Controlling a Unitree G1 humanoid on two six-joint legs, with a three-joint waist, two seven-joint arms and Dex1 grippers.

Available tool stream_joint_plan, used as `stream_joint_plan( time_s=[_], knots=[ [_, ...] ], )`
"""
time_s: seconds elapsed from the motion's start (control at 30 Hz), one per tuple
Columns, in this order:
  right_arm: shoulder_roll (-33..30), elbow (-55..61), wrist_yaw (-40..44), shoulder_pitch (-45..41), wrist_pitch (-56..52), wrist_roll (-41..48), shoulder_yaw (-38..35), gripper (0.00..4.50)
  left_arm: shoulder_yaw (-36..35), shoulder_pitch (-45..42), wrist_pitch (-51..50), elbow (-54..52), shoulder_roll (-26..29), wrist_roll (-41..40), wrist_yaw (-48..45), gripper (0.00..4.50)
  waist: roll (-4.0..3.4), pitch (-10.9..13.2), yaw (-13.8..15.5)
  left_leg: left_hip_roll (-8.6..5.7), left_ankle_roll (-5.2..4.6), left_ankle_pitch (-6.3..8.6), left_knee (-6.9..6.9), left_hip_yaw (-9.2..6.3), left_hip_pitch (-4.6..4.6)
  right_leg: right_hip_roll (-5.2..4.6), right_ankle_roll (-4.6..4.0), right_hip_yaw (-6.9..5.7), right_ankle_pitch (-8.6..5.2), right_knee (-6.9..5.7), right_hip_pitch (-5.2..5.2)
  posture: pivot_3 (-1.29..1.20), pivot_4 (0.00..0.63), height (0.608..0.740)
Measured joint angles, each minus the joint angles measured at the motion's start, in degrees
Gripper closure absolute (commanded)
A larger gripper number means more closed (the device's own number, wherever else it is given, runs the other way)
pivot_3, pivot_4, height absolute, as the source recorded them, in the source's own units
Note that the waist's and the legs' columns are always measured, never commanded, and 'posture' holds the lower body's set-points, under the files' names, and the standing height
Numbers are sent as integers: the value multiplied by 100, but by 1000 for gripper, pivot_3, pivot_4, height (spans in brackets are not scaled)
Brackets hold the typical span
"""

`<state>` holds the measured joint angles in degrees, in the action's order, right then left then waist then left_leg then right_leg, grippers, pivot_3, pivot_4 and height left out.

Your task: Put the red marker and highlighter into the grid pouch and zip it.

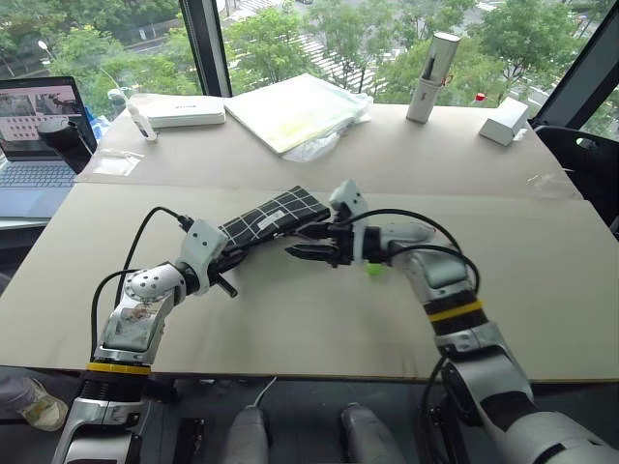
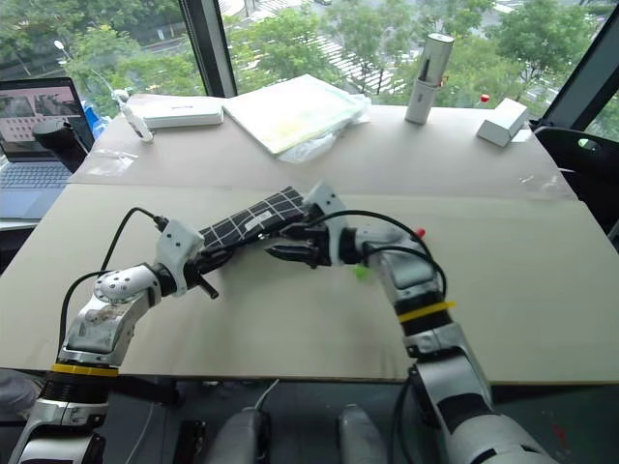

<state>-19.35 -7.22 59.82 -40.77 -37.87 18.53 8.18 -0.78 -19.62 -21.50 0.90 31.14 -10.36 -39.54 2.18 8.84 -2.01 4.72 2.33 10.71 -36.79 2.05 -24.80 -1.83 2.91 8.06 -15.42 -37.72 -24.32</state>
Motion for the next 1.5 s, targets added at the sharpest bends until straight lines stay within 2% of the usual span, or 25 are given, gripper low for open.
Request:
stream_joint_plan(
  time_s=[0.1, 0.2, 0.3, 0.47, 0.53, 0.67, 0.97, 1.3, 1.5],
  knots=[
    [-1185, 1340, 798, 929, -107, 560, -217, 1425, -3, 25, 2, -4, -8, 0, 0, 4500, 1, 1, 46, -3, -1, 1, 0, -6, -5, 0, 1, -1, -1, 9, 3, 0, 150, 740],
    [-1668, 1416, 573, 987, -57, 584, -874, 1425, 3, 9, 4, -1, -21, -2, -4, 4500, 3, 2, -16, -3, 0, -1, -4, -7, 6, 2, 0, 2, 1, 5, 6, 0, 150, 740],
    [-1894, 961, -151, 802, 176, 262, -1309, 1425, 14, 1, 7, 5, -33, -1, -10, 4500, 3, 2, -53, -3, 0, -1, -1, -16, 16, 8, -1, 3, 1, 5, 13, 0, 150, 740],
    [-1903, -400, -2062, 374, 126, -557, -1628, 1425, 60, -93, 43, 73, -92, 0, -50, 4500, 5, 3, -19, -9, 0, -1, 0, -16, 8, 2, -1, 7, 1, 12, 11, 0, 150, 740],
    [-1780, -455, -2515, 554, 19, -661, -1753, 1425, 66, -108, 72, 160, -105, 4, -61, 4500, 5, 3, -1, -9, -3, 1, 5, -16, 6, 2, -1, 7, 1, 16, 11, 0, 150, 740],
    [-1427, -367, -2916, 1023, -188, -687, -1741, 1425, 85, -164, 176, 235, -162, 5, -67, 4500, 4, 3, -8, -12, -4, 2, 5, -16, 4, 0, 0, 10, 0, 14, 9, 0, 150, 740],
    [-592, 449, -4120, 1019, -1143, -351, -2396, 1425, 139, -153, 232, 234, -261, 25, -42, 4500, 2, 3, -36, -13, -4, 2, 5, -19, 5, 0, 0, 9, 0, 11, 11, 0, 150, 740],
    [-3, 722, -4828, 956, -1755, -94, -2627, 1425, 176, -67, 235, 232, -367, 28, 1, 4500, 2, 3, -40, -14, -4, 2, 5, -20, 5, 0, 0, 9, 0, 10, 11, 0, 150, 740],
    [421, 850, -5096, 956, -1984, -16, -2444, 1425, 175, 17, 234, 214, -437, 25, 63, 4500, 1, 2, -47, -13, -4, 2, 5, -20, 5, 0, 0, 8, 0, 9, 10, 0, 150, 740]
  ],
)
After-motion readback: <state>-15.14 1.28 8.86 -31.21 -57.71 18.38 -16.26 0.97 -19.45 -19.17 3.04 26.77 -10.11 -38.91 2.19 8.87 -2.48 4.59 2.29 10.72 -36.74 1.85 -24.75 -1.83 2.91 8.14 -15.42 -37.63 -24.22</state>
